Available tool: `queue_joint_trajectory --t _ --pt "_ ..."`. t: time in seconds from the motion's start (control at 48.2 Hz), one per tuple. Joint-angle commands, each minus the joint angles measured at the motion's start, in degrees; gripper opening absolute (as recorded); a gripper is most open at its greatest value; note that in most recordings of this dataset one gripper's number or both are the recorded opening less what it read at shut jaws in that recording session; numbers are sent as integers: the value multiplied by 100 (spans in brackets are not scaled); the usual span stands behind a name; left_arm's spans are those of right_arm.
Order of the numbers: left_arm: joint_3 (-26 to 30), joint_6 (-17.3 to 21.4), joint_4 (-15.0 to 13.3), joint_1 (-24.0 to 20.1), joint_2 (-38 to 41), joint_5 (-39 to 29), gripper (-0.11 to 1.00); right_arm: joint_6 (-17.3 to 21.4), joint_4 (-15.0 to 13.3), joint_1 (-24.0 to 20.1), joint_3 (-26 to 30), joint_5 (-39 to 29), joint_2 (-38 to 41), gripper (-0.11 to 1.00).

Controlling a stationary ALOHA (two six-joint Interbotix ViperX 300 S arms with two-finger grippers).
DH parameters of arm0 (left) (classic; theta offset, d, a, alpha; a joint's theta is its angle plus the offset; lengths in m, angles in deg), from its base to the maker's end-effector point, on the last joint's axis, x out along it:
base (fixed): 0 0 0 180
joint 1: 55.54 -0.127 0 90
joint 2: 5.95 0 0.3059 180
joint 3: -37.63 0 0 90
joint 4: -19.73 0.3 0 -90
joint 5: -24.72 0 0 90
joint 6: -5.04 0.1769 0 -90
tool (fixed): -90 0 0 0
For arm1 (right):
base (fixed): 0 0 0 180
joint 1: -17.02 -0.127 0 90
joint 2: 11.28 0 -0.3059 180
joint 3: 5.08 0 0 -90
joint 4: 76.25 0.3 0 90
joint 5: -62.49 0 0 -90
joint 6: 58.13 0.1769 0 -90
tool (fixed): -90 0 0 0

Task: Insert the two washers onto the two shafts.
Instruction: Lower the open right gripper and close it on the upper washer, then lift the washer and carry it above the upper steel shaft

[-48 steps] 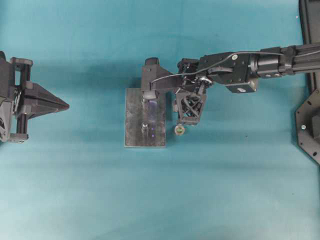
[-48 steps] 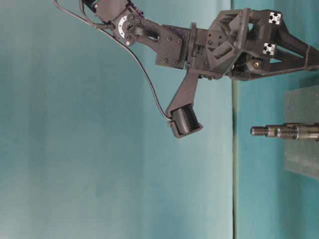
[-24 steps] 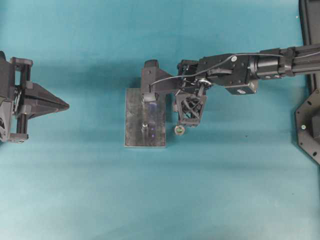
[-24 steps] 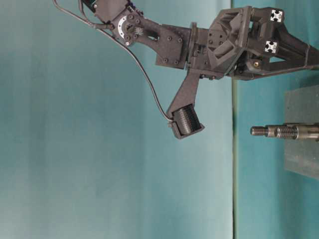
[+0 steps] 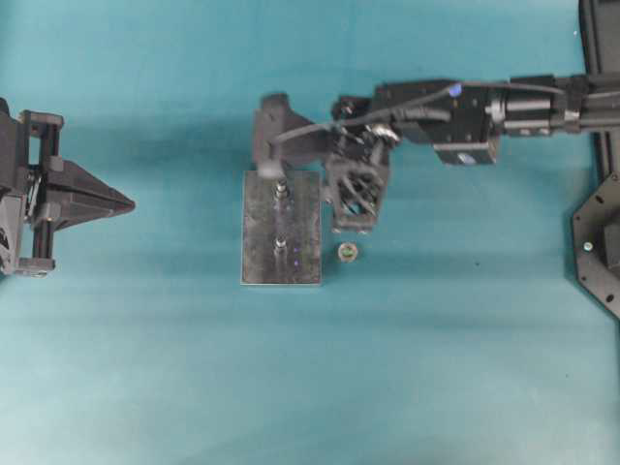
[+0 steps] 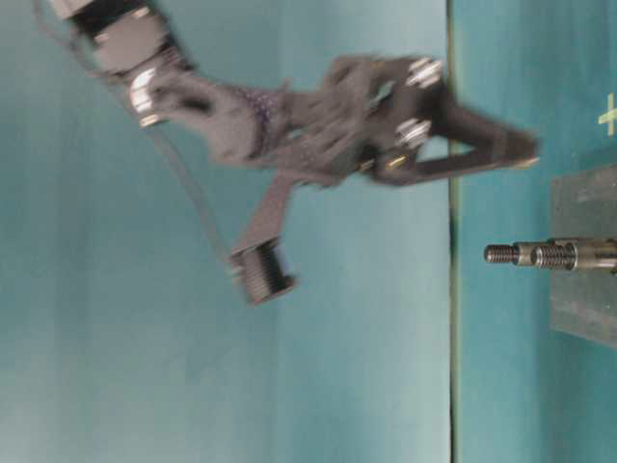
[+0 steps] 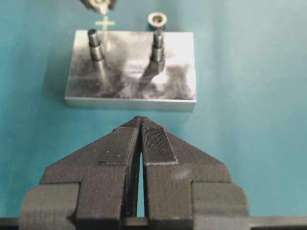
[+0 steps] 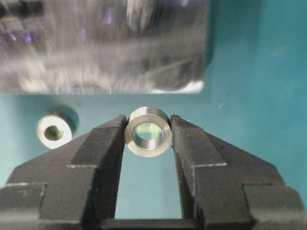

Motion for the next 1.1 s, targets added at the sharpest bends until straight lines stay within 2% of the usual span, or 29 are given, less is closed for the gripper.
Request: queue_joint_trajectory --t 0.0,0.228,0.394,1.078 --pt "79 -9 26 -9 9 53 0 -18 -35 -9 396 -141 -97 35" --pt "70 -9 26 0 9 53 0 -62 -123 -18 1020 -422 149 35" --pt "35 -9 26 0 0 53 0 -79 -123 -26 1266 -536 325 35" --pt "0 -97 26 0 9 62 0 -79 -70 -123 1389 -519 483 35"
